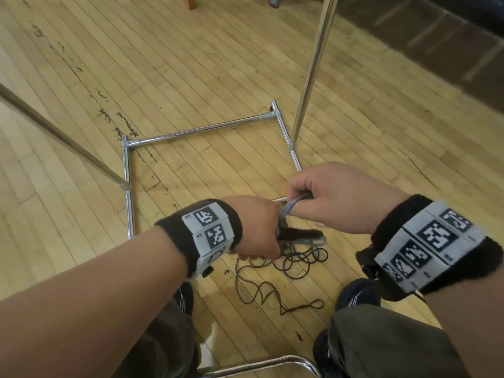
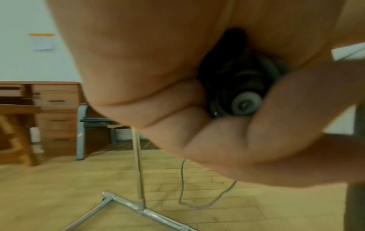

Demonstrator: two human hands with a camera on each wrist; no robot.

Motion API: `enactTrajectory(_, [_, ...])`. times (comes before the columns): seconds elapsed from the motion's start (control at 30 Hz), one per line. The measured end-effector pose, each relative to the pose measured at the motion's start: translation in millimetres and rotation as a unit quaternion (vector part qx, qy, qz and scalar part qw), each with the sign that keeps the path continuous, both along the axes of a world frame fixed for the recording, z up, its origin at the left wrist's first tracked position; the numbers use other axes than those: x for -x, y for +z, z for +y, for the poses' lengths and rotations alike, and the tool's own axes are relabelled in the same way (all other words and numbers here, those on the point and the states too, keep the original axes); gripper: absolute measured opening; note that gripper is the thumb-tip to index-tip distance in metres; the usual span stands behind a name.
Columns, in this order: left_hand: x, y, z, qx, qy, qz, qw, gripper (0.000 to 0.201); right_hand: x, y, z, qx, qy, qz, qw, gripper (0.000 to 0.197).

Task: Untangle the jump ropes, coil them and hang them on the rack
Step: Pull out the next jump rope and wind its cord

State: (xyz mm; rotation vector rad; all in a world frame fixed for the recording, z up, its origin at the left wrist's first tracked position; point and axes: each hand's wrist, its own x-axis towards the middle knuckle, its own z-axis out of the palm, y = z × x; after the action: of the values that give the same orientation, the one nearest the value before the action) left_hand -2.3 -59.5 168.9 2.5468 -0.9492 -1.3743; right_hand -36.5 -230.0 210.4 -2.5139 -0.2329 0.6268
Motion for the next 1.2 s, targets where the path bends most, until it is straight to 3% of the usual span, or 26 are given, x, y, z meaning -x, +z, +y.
enactTrajectory(0.13, [-27, -3, 9, 0.050, 0.190, -0.019, 0.980, 0.005, 4, 2, 6, -0.006, -0.001, -0.012, 1.000, 0.024])
enactTrajectory(0.23, [-41, -3, 15, 0.098, 0.268, -0.026, 0.958, 0.007, 4, -4, 7, -0.002, -0.010, -0.011, 1.000, 0.029])
enactTrajectory(0.43, [-45, 2, 21, 0.272, 0.368, 0.172, 0.872, 0.021, 3, -17, -2, -0.030, -0.074, 0.008, 0.997, 0.026])
enactTrajectory(0.57, [-41, 3, 15, 0.314, 0.443, 0.215, 0.812, 0.046, 0, -21, -3, -0.040, -0.091, 0.015, 0.995, 0.023])
enactTrajectory(0.73, [-41, 2, 12, 0.343, 0.464, 0.200, 0.792, 0.027, 0, -23, -1, -0.052, -0.113, 0.028, 0.992, 0.023])
enactTrajectory(0.9, [-38, 5, 13, 0.339, 0.436, 0.200, 0.810, 0.025, 3, -20, 1, -0.066, -0.109, 0.055, 0.990, 0.018])
enactTrajectory(1.03, [-38, 5, 14, 0.345, 0.420, 0.216, 0.811, 0.024, 3, -18, 3, -0.137, -0.128, 0.051, 0.981, 0.008])
enactTrajectory(1.2, [-38, 4, 14, 0.358, 0.417, 0.235, 0.802, 0.030, 2, -20, -2, -0.229, -0.156, 0.079, 0.958, 0.016])
